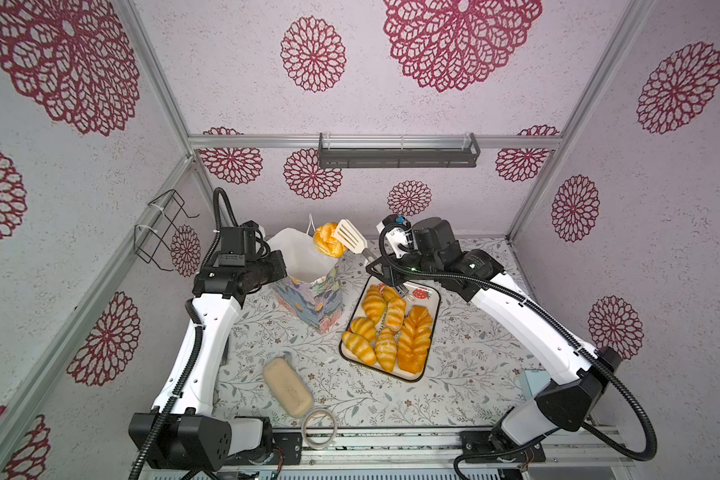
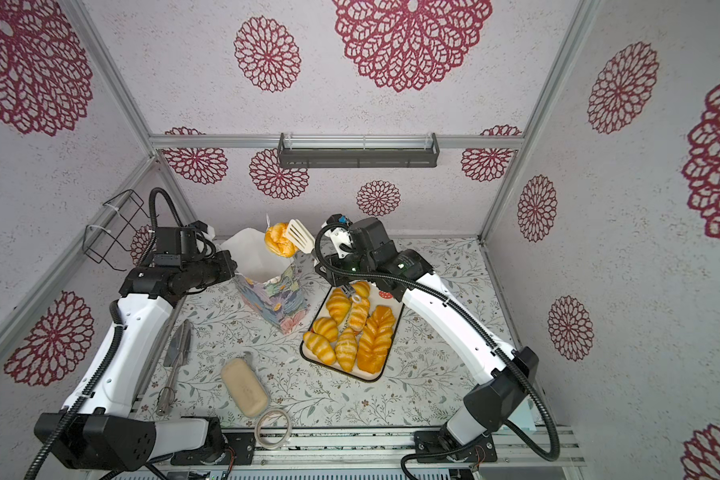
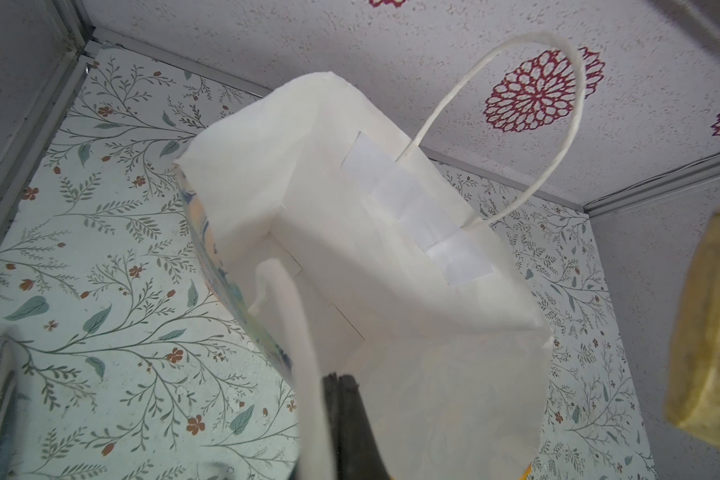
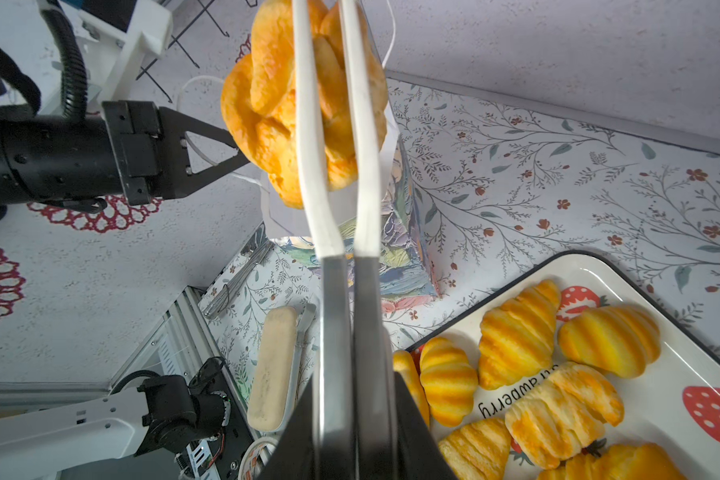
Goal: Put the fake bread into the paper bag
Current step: 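Carry the bun in the tongs with the right gripper over the bag opening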
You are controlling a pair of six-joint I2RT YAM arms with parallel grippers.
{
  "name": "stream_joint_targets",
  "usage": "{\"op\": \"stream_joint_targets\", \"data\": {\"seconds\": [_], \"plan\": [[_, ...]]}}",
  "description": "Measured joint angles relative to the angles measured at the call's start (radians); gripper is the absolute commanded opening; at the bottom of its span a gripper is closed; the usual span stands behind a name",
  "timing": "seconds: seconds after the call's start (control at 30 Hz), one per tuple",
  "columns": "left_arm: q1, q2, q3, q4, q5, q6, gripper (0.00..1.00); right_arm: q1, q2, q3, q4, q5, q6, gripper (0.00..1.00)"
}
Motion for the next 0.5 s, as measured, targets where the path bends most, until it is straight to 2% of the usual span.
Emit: {"op": "stream_joint_targets", "data": {"seconds": [0.5], "plan": [[0.000,-0.001,-0.012,0.001,0.007,0.000,0.00,0.070,0.137,0.089,-0.032,0.008,-0.011,0.25]]}}
